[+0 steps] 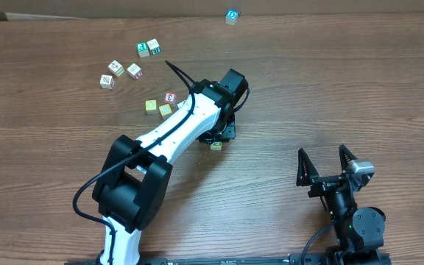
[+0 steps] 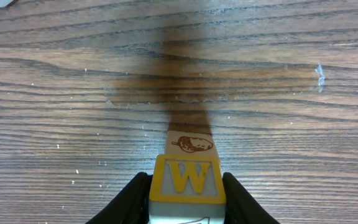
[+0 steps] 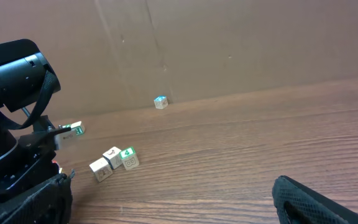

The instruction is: Form a tower

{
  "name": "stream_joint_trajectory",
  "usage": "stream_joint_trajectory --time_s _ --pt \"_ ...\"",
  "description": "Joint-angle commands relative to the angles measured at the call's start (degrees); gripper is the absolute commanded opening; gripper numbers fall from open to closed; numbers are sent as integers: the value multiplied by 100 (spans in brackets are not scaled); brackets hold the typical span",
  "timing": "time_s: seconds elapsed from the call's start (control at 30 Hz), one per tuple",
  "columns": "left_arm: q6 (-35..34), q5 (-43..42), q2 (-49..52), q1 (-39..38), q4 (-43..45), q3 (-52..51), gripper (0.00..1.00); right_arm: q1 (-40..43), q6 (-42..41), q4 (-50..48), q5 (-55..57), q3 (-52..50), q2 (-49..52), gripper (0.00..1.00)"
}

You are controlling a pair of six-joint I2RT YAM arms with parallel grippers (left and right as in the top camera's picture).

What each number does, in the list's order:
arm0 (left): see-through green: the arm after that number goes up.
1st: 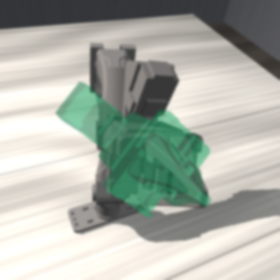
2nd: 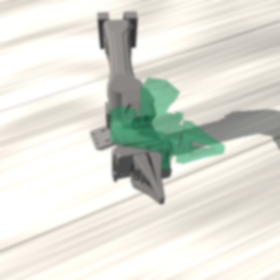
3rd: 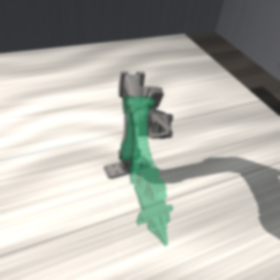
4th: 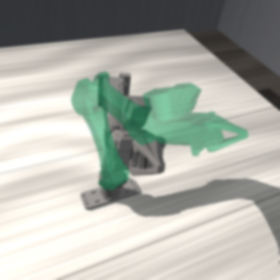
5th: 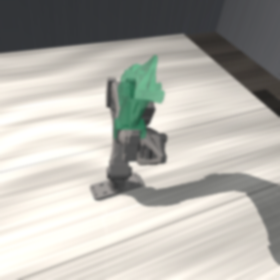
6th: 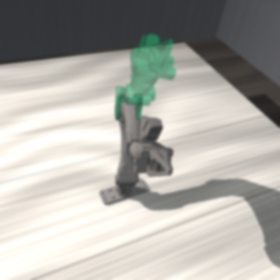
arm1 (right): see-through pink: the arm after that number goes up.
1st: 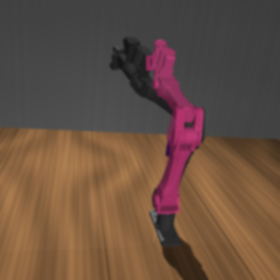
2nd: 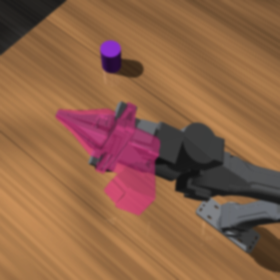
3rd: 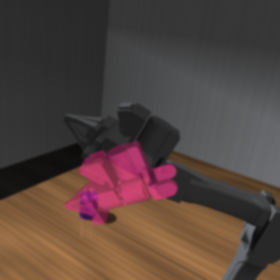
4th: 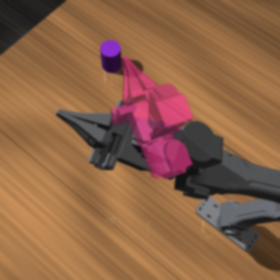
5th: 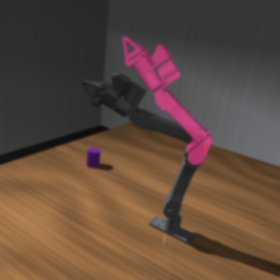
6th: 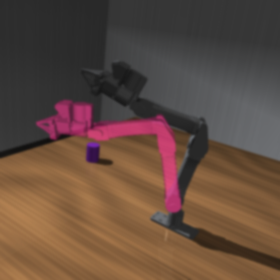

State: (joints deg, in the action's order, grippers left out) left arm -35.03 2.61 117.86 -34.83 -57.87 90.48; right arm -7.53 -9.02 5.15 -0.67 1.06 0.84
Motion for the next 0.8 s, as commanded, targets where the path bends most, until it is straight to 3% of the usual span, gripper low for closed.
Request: stream_joint_trajectory --time_s 0.0,0.77 --pt "214 -72 -87 31 2 125 31 15 -31 -31 -4 -59 -68 100" --pt "546 -162 -87 31 9 125 33 15 -31 -31 -2 -59 -68 100"
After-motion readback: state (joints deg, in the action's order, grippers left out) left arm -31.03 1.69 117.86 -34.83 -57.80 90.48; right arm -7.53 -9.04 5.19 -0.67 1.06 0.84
